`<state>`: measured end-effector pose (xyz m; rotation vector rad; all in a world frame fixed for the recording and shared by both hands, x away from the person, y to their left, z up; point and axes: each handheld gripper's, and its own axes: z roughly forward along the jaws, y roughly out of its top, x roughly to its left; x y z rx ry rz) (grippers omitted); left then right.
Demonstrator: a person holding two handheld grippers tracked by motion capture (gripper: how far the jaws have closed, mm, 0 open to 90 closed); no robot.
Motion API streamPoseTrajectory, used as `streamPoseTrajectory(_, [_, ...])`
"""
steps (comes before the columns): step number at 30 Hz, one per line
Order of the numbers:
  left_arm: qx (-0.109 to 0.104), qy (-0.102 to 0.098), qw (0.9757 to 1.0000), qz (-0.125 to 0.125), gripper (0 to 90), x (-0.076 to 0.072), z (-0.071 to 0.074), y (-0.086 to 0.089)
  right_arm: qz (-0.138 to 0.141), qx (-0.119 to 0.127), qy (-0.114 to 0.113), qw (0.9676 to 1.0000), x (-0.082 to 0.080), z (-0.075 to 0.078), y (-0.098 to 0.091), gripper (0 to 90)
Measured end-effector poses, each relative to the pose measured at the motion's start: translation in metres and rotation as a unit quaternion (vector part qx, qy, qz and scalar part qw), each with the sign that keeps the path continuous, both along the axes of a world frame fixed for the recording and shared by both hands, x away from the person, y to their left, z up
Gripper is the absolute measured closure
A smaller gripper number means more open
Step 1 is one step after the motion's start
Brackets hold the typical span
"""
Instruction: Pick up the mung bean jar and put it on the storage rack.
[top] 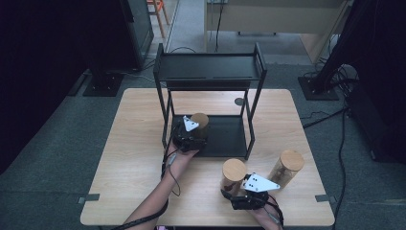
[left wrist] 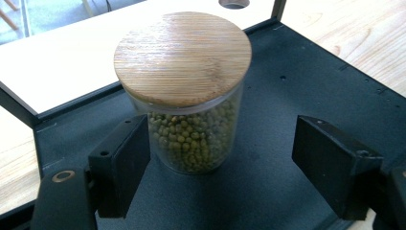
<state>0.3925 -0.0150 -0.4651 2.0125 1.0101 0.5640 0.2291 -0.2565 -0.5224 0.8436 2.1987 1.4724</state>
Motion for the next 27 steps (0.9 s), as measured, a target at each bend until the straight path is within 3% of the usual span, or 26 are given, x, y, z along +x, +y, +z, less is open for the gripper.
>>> streamPoseTrajectory(8, [-0.013,0.003,0.9999,-0.011,21.3,-0.008,0.000,0.006,0.000,0.000,0.001,1.0000,0.000,0.000,0.000,19.9])
streamPoseTrajectory(14, [-0.003,-0.011,0.9997,-0.022,21.3,-0.019,-0.002,0.006,0.000,0.001,0.003,1.0000,0.001,0.000,0.000,19.9])
streamPoseTrajectory(22, [-0.017,-0.012,0.9989,-0.041,21.3,-0.033,-0.003,0.010,0.001,-0.001,0.004,1.0000,0.001,0.000,0.000,19.9])
streamPoseTrajectory(27, [-0.010,-0.019,0.9986,-0.048,21.2,-0.041,-0.003,0.011,0.001,-0.005,0.002,1.0000,0.001,0.000,0.001,19.9])
